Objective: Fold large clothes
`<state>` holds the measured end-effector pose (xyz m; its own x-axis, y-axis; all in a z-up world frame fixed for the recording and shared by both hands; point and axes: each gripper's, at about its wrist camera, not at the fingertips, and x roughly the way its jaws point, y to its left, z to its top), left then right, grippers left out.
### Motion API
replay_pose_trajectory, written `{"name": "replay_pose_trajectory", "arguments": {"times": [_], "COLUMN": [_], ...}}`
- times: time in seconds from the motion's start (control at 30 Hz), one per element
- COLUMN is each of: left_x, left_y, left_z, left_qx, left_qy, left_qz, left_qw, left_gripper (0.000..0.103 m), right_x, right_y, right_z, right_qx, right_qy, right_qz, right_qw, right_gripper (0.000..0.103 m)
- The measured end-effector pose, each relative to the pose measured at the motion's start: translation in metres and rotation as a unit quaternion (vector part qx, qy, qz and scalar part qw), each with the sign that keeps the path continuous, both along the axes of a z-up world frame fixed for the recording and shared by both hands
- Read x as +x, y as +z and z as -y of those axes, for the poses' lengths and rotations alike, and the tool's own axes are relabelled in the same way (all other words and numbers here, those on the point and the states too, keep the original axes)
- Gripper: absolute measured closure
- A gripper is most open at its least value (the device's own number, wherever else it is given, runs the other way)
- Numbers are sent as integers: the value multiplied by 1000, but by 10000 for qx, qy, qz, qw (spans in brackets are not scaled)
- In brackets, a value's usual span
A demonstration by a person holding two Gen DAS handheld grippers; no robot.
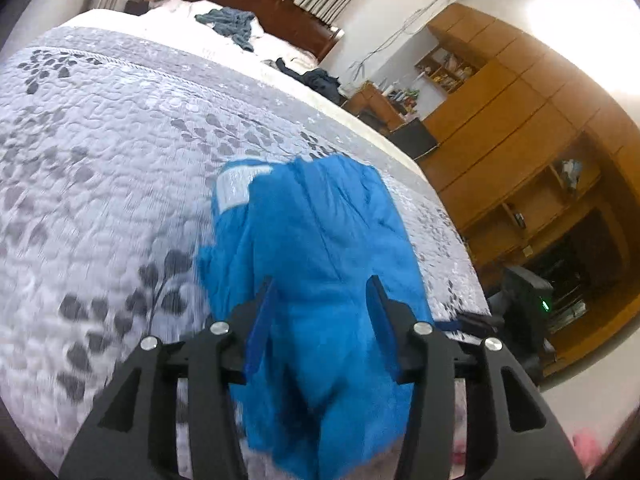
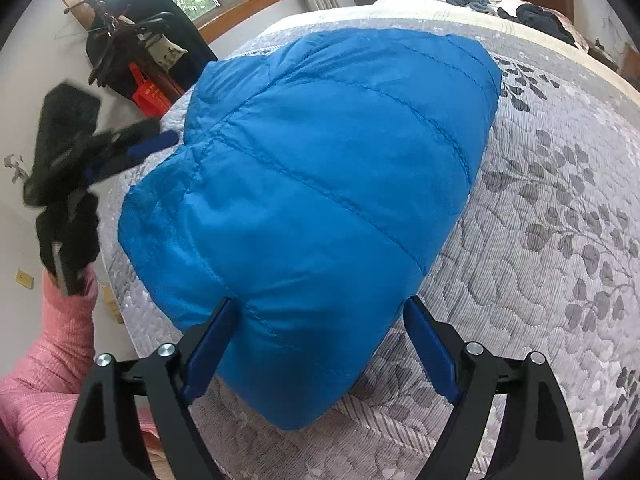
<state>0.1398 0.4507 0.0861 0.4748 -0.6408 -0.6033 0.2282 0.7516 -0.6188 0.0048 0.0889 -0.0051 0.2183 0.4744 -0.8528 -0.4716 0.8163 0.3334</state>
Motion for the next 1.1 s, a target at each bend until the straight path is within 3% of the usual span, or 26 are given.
{"name": "replay_pose_trajectory", "arguments": {"times": [0.1,0.2,0.33,0.6,0.77,0.97,1.1], "left_x": [19,28,30,27,33,24,8], "left_y": [-3,-8,-30,-43,-51,-39,-16], "left_z": [3,1,-17,1,-2,-9,-9], "left_qx": [146,375,171,738,604,468,633], "left_qy": [8,195,212,103,76,182,290], "left_qz": [-72,-305,-618,-471,-587,-598,-305], "left_qw": [9999,9986,9977,9961,9964,9969,9971], "left_gripper": [58,68,69,68,67,68,66], "right_x": [1,3,5,7,8,6,7], "right_y": [2,2,1,4,3,2,0], "right_z": [1,0,-3,-18,-22,-23,-21], "right_qx": [-52,-59,-71,-191,-203,-237,-216], "right_qy": [-17,-22,9,28,19,29,35], "right_qz": [30,8,-16,77,96,135,125], "right_qw": [10000,10000,10000,9998,9997,9996,9997], "right_gripper": [17,17,17,17,17,17,17]}}
